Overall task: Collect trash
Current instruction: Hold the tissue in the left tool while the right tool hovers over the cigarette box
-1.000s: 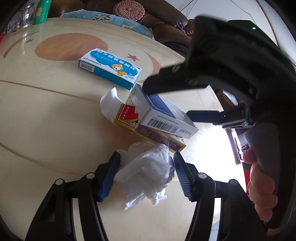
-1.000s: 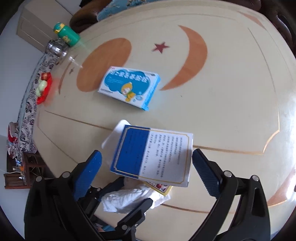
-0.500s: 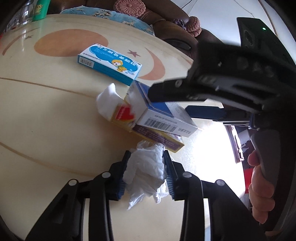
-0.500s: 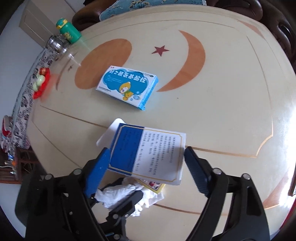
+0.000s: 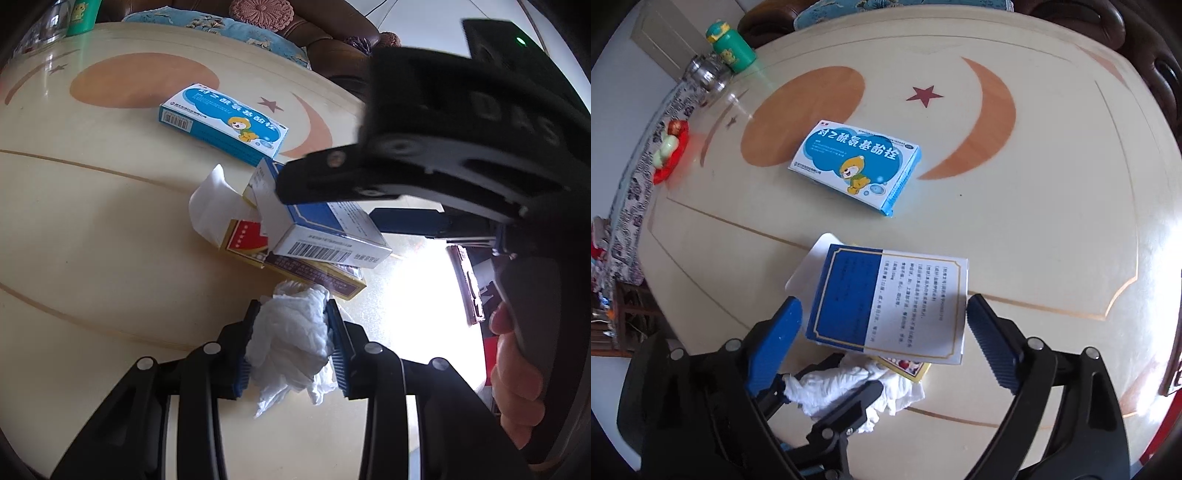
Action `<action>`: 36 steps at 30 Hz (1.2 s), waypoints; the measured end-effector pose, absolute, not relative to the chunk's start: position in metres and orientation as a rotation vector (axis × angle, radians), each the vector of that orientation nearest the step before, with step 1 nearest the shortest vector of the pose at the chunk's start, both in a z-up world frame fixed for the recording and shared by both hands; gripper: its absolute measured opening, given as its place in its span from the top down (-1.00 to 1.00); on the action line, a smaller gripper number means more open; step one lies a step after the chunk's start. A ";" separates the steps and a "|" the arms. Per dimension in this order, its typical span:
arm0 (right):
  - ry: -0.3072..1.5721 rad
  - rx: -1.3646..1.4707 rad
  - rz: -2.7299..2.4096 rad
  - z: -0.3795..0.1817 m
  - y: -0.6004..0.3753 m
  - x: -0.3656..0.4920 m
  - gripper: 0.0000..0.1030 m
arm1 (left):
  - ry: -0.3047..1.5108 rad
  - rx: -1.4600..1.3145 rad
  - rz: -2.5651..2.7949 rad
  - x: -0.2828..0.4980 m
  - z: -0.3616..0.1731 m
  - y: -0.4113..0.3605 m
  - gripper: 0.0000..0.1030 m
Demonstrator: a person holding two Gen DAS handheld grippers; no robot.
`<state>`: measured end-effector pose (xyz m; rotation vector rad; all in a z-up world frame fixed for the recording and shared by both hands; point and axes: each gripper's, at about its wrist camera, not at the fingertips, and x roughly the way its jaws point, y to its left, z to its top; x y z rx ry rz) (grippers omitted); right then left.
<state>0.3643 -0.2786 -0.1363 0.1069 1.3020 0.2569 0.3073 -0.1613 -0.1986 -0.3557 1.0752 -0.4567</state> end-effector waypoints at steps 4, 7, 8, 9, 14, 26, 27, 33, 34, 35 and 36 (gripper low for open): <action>1.310 0.067 0.236 -0.141 -0.271 0.367 -0.73 | 1.076 -0.359 -0.459 0.307 -0.199 -0.158 0.32; 1.300 0.041 0.214 -0.144 -0.269 0.367 -0.73 | 1.075 -0.355 -0.458 0.306 -0.200 -0.157 0.32; 1.300 0.039 0.213 -0.145 -0.268 0.367 -0.73 | 1.075 -0.356 -0.457 0.306 -0.200 -0.157 0.32; 1.297 0.027 0.207 -0.146 -0.267 0.367 -0.73 | 1.075 -0.356 -0.457 0.305 -0.200 -0.157 0.32; 1.273 -0.022 0.187 -0.145 -0.262 0.363 -0.67 | 1.073 -0.352 -0.454 0.303 -0.199 -0.157 0.34; 1.177 0.021 0.171 -0.114 -0.287 0.350 -0.67 | 1.046 -0.330 -0.447 0.290 -0.189 -0.150 0.55; 1.172 0.020 0.171 -0.112 -0.289 0.348 -0.67 | 1.038 -0.325 -0.447 0.289 -0.188 -0.152 0.55; 1.180 0.010 0.185 -0.117 -0.287 0.350 -0.67 | 1.037 -0.327 -0.446 0.288 -0.187 -0.151 0.55; 1.195 0.013 0.200 -0.122 -0.285 0.351 -0.67 | 1.037 -0.327 -0.448 0.290 -0.189 -0.153 0.55; 1.202 0.023 0.201 -0.125 -0.285 0.350 -0.67 | 1.036 -0.326 -0.446 0.292 -0.188 -0.150 0.56; 1.212 0.026 0.202 -0.129 -0.283 0.350 -0.67 | 1.037 -0.323 -0.447 0.292 -0.188 -0.151 0.56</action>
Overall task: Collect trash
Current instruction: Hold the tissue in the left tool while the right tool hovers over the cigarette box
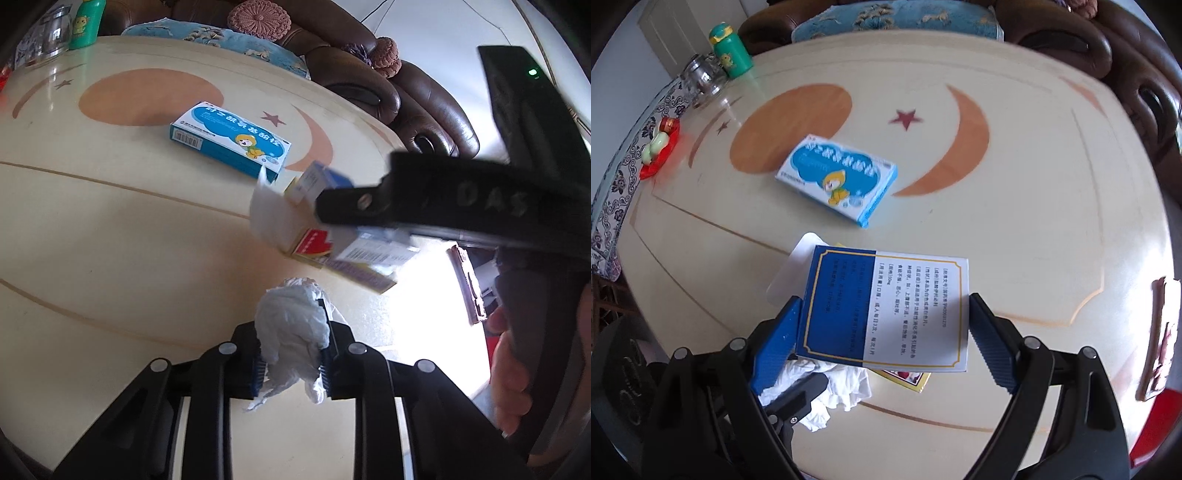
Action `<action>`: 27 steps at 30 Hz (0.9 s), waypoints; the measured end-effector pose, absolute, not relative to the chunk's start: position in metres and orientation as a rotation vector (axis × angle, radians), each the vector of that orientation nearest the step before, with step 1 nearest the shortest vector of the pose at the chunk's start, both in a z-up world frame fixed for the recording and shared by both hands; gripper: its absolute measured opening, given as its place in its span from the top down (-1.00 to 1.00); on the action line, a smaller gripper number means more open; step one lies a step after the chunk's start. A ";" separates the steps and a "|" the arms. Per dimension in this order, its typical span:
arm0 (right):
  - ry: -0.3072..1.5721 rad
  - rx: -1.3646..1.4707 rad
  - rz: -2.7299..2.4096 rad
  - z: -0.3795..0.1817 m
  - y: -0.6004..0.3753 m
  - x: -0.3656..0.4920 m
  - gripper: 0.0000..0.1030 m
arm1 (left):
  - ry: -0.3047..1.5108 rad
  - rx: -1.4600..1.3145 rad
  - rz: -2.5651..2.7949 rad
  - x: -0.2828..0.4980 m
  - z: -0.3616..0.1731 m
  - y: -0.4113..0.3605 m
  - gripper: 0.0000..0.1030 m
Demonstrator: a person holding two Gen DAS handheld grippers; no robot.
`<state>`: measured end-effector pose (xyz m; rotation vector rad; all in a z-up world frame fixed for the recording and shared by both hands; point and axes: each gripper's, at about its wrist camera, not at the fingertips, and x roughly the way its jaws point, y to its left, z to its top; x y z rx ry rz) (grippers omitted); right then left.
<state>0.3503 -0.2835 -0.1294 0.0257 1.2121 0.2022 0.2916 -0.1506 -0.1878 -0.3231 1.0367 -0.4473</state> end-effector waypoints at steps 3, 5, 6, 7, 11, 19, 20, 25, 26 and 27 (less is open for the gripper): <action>1.221 -0.003 0.188 -0.139 -0.281 0.350 -0.67 | 1.045 -0.327 -0.450 0.291 -0.188 -0.148 0.56; 1.227 -0.011 0.191 -0.142 -0.281 0.350 -0.67 | 1.047 -0.324 -0.451 0.293 -0.189 -0.148 0.56; 1.228 -0.021 0.190 -0.143 -0.280 0.350 -0.67 | 1.047 -0.326 -0.451 0.295 -0.190 -0.149 0.56; 1.226 -0.034 0.181 -0.143 -0.280 0.350 -0.67 | 1.050 -0.327 -0.455 0.297 -0.191 -0.150 0.56; 1.225 -0.064 0.167 -0.144 -0.280 0.352 -0.68 | 1.049 -0.324 -0.462 0.301 -0.191 -0.152 0.56; 1.219 -0.082 0.145 -0.147 -0.279 0.351 -0.68 | 1.056 -0.321 -0.470 0.303 -0.195 -0.154 0.56; 1.215 -0.087 0.144 -0.147 -0.279 0.351 -0.68 | 1.057 -0.320 -0.473 0.303 -0.196 -0.155 0.56; 1.202 -0.102 0.139 -0.144 -0.279 0.349 -0.69 | 1.054 -0.312 -0.484 0.305 -0.196 -0.157 0.56; 1.202 -0.107 0.135 -0.143 -0.279 0.350 -0.68 | 1.054 -0.315 -0.483 0.305 -0.197 -0.157 0.55; 1.193 -0.116 0.132 -0.143 -0.278 0.349 -0.68 | 1.055 -0.317 -0.486 0.305 -0.198 -0.157 0.55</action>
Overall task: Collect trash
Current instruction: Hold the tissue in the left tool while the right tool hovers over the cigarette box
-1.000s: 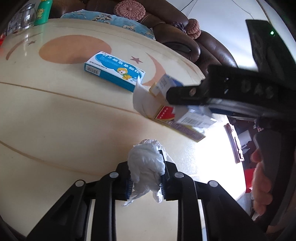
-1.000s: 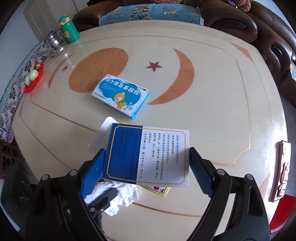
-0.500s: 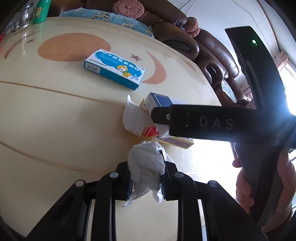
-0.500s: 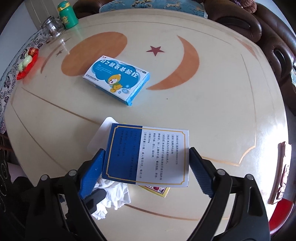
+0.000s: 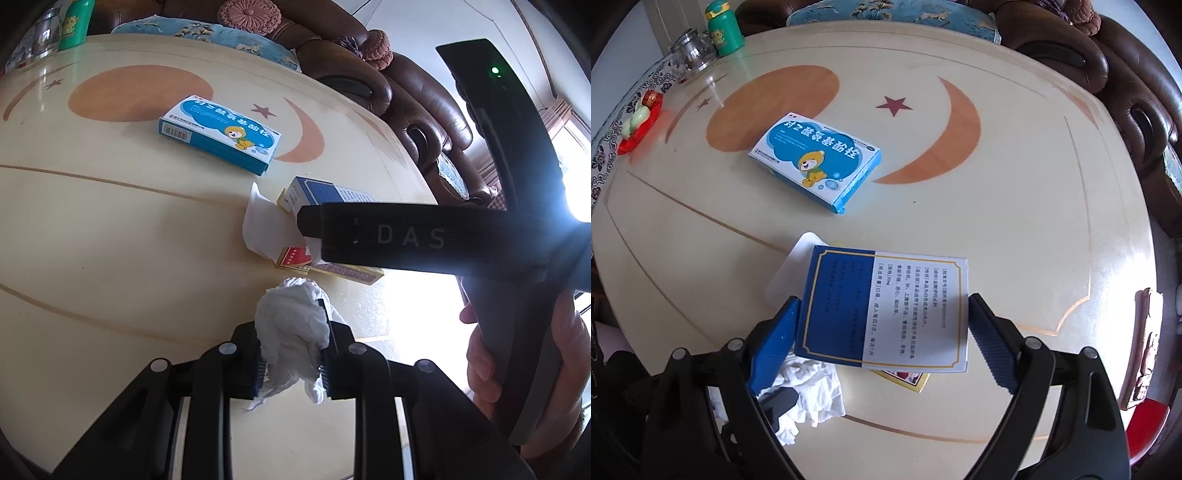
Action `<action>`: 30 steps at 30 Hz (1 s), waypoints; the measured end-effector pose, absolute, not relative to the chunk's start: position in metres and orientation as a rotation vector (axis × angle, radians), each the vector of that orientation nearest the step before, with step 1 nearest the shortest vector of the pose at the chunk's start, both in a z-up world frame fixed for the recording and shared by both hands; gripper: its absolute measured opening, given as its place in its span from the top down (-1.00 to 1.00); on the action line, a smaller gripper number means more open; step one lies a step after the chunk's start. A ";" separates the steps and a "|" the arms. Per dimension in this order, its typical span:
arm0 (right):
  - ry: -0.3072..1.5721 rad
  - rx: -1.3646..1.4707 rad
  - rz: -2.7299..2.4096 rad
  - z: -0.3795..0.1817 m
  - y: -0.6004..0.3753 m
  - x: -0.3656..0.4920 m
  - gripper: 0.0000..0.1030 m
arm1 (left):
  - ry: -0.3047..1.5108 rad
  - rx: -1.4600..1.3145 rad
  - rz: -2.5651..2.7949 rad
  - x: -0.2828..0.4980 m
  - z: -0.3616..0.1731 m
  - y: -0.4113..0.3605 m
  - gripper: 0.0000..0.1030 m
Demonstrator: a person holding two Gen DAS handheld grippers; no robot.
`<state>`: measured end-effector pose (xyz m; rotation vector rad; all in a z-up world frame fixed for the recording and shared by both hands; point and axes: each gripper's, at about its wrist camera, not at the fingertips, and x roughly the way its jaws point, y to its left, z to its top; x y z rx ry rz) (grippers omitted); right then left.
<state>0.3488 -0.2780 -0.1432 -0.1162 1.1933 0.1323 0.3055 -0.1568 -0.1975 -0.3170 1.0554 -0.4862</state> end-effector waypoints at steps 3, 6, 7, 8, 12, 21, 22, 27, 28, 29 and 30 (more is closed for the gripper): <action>1.173 -0.142 0.123 -0.144 -0.274 0.349 -0.69 | 1.059 -0.324 -0.488 0.308 -0.200 -0.156 0.55; 1.151 -0.138 0.131 -0.143 -0.275 0.346 -0.69 | 1.059 -0.319 -0.490 0.310 -0.202 -0.156 0.55; 1.137 -0.122 0.144 -0.143 -0.277 0.344 -0.69 | 1.060 -0.318 -0.492 0.310 -0.203 -0.156 0.55; 1.137 -0.116 0.147 -0.144 -0.279 0.343 -0.69 | 1.061 -0.318 -0.490 0.311 -0.204 -0.155 0.55; 1.153 -0.066 0.142 -0.151 -0.288 0.344 -0.69 | 1.062 -0.321 -0.492 0.313 -0.204 -0.154 0.55; 1.060 -0.048 0.144 -0.135 -0.291 0.333 -0.65 | 1.054 -0.312 -0.496 0.310 -0.203 -0.153 0.55; 1.045 -0.044 0.143 -0.133 -0.292 0.332 -0.65 | 1.054 -0.313 -0.496 0.310 -0.203 -0.152 0.55; 1.026 -0.077 0.178 -0.132 -0.291 0.334 -0.65 | 1.050 -0.309 -0.502 0.308 -0.201 -0.151 0.55; 1.039 -0.065 0.168 -0.138 -0.293 0.335 -0.65 | 1.052 -0.310 -0.504 0.308 -0.201 -0.151 0.55; 1.047 -0.049 0.168 -0.141 -0.295 0.334 -0.65 | 1.051 -0.310 -0.505 0.308 -0.201 -0.151 0.55; 1.053 -0.043 0.182 -0.143 -0.294 0.334 -0.65 | 1.049 -0.308 -0.507 0.308 -0.200 -0.150 0.55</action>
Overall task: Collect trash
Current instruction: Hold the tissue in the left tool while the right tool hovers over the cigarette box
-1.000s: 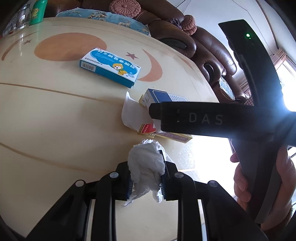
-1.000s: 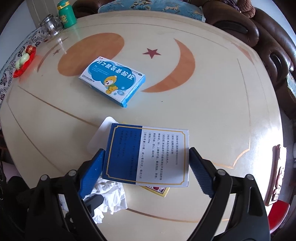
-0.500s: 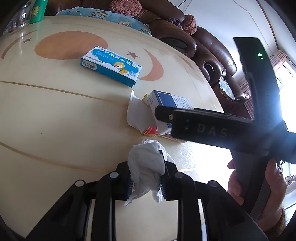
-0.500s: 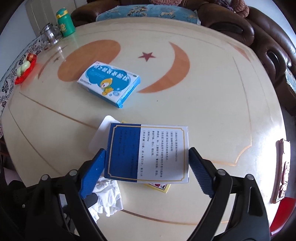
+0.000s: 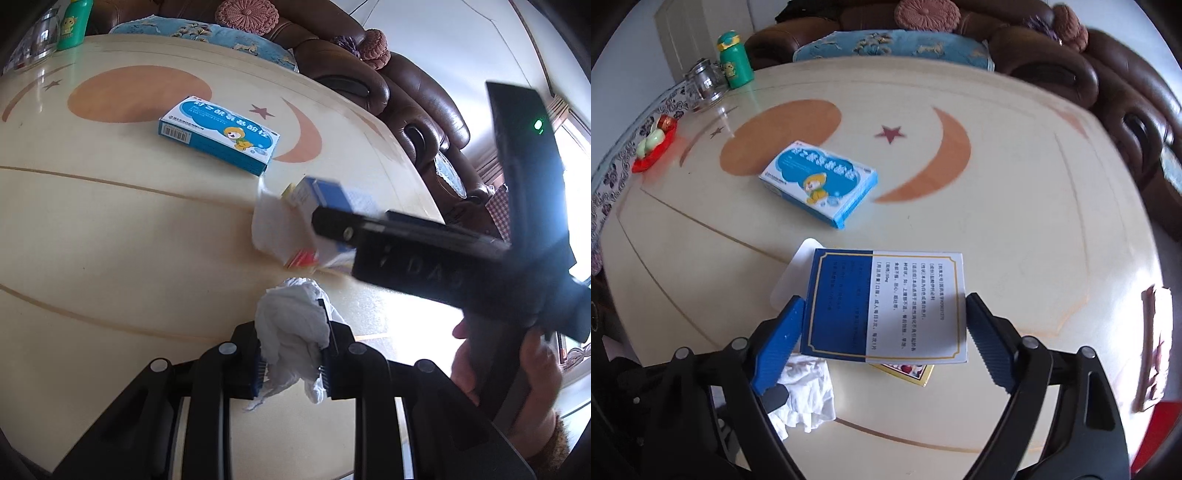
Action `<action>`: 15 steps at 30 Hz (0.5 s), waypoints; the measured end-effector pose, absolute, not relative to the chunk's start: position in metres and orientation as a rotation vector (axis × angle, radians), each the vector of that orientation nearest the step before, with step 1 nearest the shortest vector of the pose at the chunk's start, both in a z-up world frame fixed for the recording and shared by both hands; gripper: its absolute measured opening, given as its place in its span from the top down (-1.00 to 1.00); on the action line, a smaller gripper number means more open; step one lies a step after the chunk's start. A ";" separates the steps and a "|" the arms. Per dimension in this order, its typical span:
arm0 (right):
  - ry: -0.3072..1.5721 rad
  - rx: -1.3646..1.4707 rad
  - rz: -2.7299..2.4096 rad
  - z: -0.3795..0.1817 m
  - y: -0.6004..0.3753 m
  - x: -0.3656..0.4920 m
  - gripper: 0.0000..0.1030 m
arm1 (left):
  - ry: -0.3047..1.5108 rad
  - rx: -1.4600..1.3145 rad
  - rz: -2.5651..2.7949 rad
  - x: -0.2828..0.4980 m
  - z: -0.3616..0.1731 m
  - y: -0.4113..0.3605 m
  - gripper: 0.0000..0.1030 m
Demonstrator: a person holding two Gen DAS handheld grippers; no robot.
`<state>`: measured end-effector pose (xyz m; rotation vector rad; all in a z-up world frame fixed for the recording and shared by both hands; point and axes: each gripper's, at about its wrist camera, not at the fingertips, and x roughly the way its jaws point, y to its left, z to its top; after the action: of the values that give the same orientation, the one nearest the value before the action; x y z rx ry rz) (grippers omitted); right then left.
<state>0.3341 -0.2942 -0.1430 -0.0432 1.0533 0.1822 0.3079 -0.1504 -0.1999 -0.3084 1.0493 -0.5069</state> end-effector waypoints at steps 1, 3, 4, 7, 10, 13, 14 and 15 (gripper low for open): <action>1.062 -0.056 0.185 -0.146 -0.292 0.334 -0.65 | 1.047 -0.307 -0.506 0.307 -0.199 -0.150 0.55; 1.049 -0.100 0.155 -0.148 -0.289 0.331 -0.65 | 1.049 -0.306 -0.509 0.308 -0.199 -0.150 0.55; 1.046 -0.101 0.159 -0.149 -0.288 0.330 -0.65 | 1.050 -0.306 -0.508 0.308 -0.199 -0.150 0.55; 1.032 -0.097 0.163 -0.146 -0.287 0.329 -0.65 | 1.053 -0.304 -0.512 0.308 -0.199 -0.151 0.55; 1.039 -0.145 0.144 -0.149 -0.283 0.330 -0.66 | 1.052 -0.299 -0.513 0.308 -0.198 -0.152 0.55; 1.025 -0.172 0.121 -0.151 -0.279 0.329 -0.66 | 1.050 -0.294 -0.519 0.308 -0.197 -0.153 0.55; 1.017 -0.183 0.113 -0.151 -0.278 0.329 -0.66 | 1.049 -0.292 -0.519 0.308 -0.197 -0.154 0.55; 1.012 -0.184 0.103 -0.150 -0.278 0.329 -0.66 | 1.048 -0.289 -0.519 0.308 -0.196 -0.154 0.55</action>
<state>0.3291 -0.2783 -0.1504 -0.1840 1.0118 0.1034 0.3083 -0.1538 -0.1964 -0.2893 1.0478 -0.5194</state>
